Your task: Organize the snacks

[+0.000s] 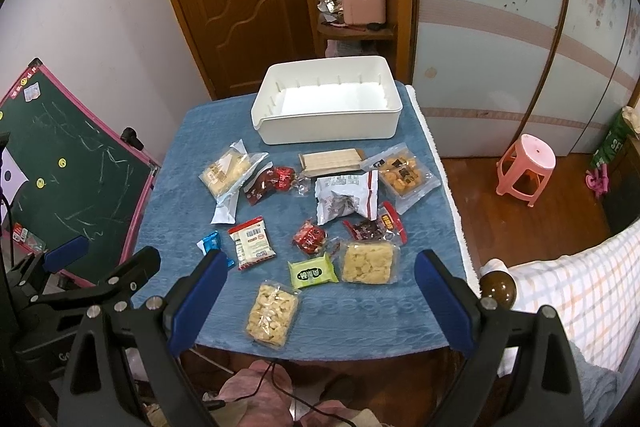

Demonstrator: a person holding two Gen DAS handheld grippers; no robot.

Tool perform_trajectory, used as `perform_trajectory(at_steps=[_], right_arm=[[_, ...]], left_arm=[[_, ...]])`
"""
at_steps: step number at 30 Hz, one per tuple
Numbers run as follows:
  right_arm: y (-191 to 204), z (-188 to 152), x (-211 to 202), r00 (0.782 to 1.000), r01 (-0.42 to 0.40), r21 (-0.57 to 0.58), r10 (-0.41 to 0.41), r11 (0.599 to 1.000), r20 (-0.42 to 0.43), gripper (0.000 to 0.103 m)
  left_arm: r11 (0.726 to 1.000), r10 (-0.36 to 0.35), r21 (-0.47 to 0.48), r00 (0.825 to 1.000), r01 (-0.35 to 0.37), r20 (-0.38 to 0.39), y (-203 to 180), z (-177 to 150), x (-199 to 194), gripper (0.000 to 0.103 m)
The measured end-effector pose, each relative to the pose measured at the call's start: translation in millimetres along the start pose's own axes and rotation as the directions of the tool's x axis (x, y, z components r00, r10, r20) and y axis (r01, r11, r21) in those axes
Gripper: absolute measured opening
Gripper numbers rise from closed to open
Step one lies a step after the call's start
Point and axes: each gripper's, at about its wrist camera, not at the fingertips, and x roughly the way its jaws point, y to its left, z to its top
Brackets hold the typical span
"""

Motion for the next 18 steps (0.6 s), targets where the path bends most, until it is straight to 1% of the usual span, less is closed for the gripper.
perform_trajectory(at_steps=[7, 18], right_arm=[[4.8, 1.0, 2.2, 1.0, -0.019, 0.007, 0.019, 1.0, -0.009, 0.096], [6.1, 1.1, 6.0, 0.999, -0.034, 0.024, 0.035, 0.999, -0.026, 0.096]], left_arm=[[1.0, 0.012, -0.003, 1.0, -0.012, -0.006, 9.6, 2.0, -1.2, 0.102], [1.0, 0.025, 0.011, 1.0, -0.025, -0.018, 11.7, 6.1, -1.6, 0.102]])
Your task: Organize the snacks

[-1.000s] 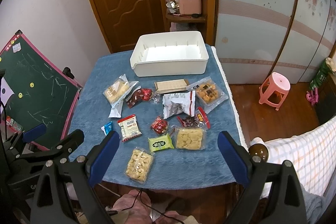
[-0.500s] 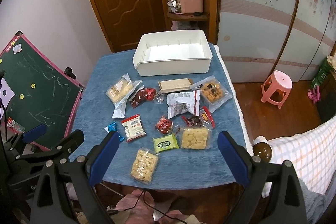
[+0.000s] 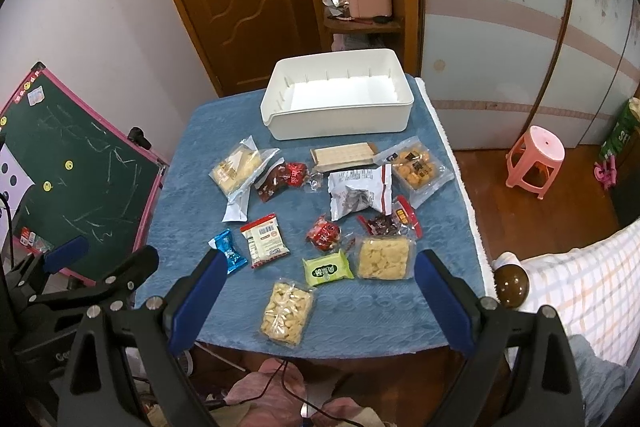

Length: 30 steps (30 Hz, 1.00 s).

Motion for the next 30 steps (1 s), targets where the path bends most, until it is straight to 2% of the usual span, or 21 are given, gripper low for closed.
perform_trajectory(at_steps=[8, 13, 19, 24, 30], right_arm=[[-2.4, -0.6, -0.1, 1.0, -0.021, 0.013, 0.021, 1.0, 0.003, 0.096], [-4.3, -1.5, 0.8, 0.999, -0.035, 0.008, 0.035, 0.999, 0.001, 0.096], [-3.0, -4.4, 8.8, 0.998, -0.055, -0.015, 0.054, 0.998, -0.027, 0.096], [2.4, -7.1, 20.7, 0.996, -0.067, -0.029, 0.065, 0.997, -0.067, 0.096], [3.4, -11.0, 50.3, 0.982, -0.099, 0.017, 0.101, 0.995, -0.162, 0.096]], left_arm=[[0.999, 0.032, 0.015, 0.999, -0.032, 0.008, -1.9, 4.7, -4.6, 0.102], [0.998, 0.059, -0.008, 0.998, -0.059, 0.027, 4.1, 7.8, -8.2, 0.103], [0.998, 0.056, -0.04, 0.998, -0.055, 0.014, 17.4, 3.5, -8.2, 0.102], [1.0, 0.017, -0.003, 1.0, -0.017, -0.012, 25.4, -2.8, 1.0, 0.102], [0.995, -0.07, 0.063, 0.995, 0.074, -0.064, 40.5, -1.8, 27.3, 0.102]])
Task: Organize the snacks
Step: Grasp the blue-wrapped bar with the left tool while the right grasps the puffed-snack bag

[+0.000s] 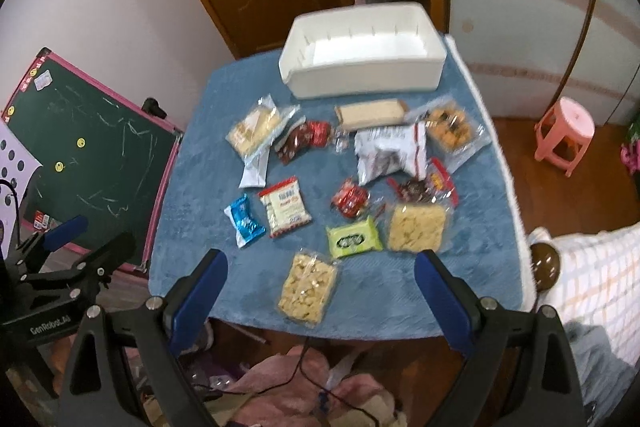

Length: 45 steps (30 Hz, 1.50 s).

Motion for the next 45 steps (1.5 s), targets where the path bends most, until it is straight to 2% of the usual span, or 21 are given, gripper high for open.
perform_trajectory(at_steps=[5, 9, 14, 19, 25, 30, 33, 35, 37, 39, 41, 43, 45], right_arm=[[-5.7, -7.4, 42.2, 0.995, -0.001, 0.053, 0.006, 0.999, -0.099, 0.095], [-6.8, -19.8, 74.4, 0.988, 0.029, 0.077, -0.017, 0.997, -0.152, 0.095], [-8.6, -36.7, 118.6, 0.972, 0.036, 0.126, -0.006, 0.991, -0.234, 0.095], [-2.3, -46.3, 150.1, 0.958, 0.067, 0.134, -0.026, 0.989, -0.287, 0.095], [13.2, -53.6, 175.6, 0.948, 0.085, 0.081, -0.055, 0.993, -0.313, 0.095], [22.3, -58.8, 190.2, 0.94, 0.102, 0.059, -0.077, 0.993, -0.331, 0.094], [23.9, -62.3, 197.7, 0.934, 0.112, 0.057, -0.086, 0.992, -0.346, 0.085], [24.4, -65.1, 202.3, 0.928, 0.115, 0.058, -0.087, 0.992, -0.361, 0.079], [24.3, -65.9, 205.3, 0.927, 0.117, 0.061, -0.086, 0.991, -0.366, 0.077], [22.9, -66.9, 205.2, 0.927, 0.119, 0.066, -0.087, 0.991, -0.365, 0.075], [21.0, -67.1, 204.2, 0.927, 0.123, 0.064, -0.091, 0.99, -0.365, 0.069], [19.7, -67.2, 204.0, 0.928, 0.112, 0.071, -0.079, 0.991, -0.365, 0.064], [23.4, -68.6, 207.0, 0.929, 0.114, 0.072, -0.081, 0.991, -0.362, 0.063]], left_arm=[[0.998, -0.057, 0.008, 0.997, 0.057, -0.061, 16.7, 2.5, 40.3, 0.102], [0.998, -0.067, -0.021, 0.987, 0.064, -0.145, 29.5, 1.6, 90.5, 0.102], [0.989, -0.09, -0.134, 0.967, 0.059, -0.24, 45.5, 0.2, 161.1, 0.102], [0.957, -0.114, -0.289, 0.948, 0.025, -0.297, 60.9, -4.1, 215.5, 0.098], [0.923, -0.121, -0.384, 0.941, -0.01, -0.316, 67.3, -2.7, 244.8, 0.098], [0.916, -0.115, -0.4, 0.936, -0.03, -0.333, 59.0, 6.1, 257.4, 0.097], [0.908, -0.119, -0.416, 0.927, -0.043, -0.355, 49.9, 12.6, 268.6, 0.096], [0.904, -0.112, -0.422, 0.918, -0.064, -0.38, 46.1, 12.8, 276.4, 0.09], [0.895, -0.141, -0.442, 0.901, -0.062, -0.411, 43.3, 10.1, 285.8, 0.074], [0.881, -0.18, -0.47, 0.881, -0.054, -0.438, 43.4, 5.6, 294.1, 0.063], [0.882, -0.169, -0.469, 0.891, -0.054, -0.422, 43.7, 5.5, 293.4, 0.058], [0.888, -0.156, -0.456, 0.892, -0.062, -0.425, 44.8, 5.9, 294.3, 0.041], [0.887, -0.17, -0.459, 0.893, -0.045, -0.417, 48.7, 5.1, 291.7, 0.037]])
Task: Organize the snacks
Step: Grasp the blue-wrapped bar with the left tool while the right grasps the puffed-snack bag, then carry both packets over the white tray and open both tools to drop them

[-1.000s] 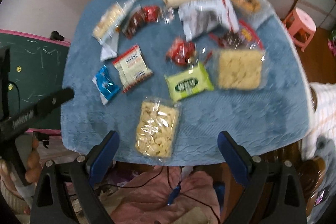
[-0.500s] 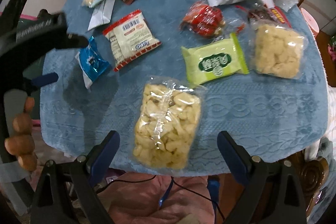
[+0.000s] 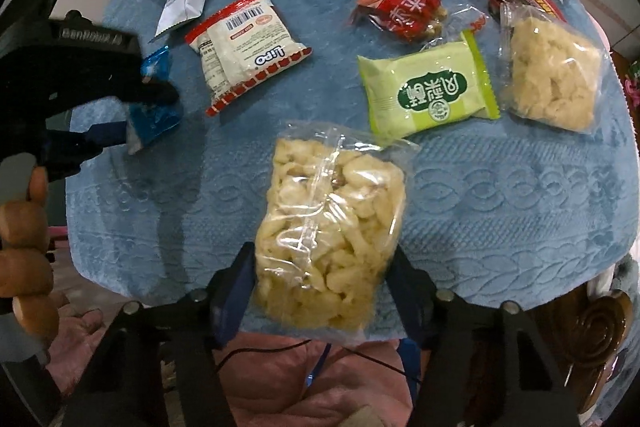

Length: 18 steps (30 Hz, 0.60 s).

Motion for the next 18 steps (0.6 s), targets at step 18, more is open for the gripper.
perform_trajectory(at_steps=[18], right_arm=[[-1.9, 29.0, -139.4, 0.95, 0.003, 0.034, -0.013, 0.999, 0.313, 0.061]], left_arm=[[0.903, -0.2, 0.42, 0.953, 0.089, 0.227, -37.6, -6.1, -167.5, 0.03]])
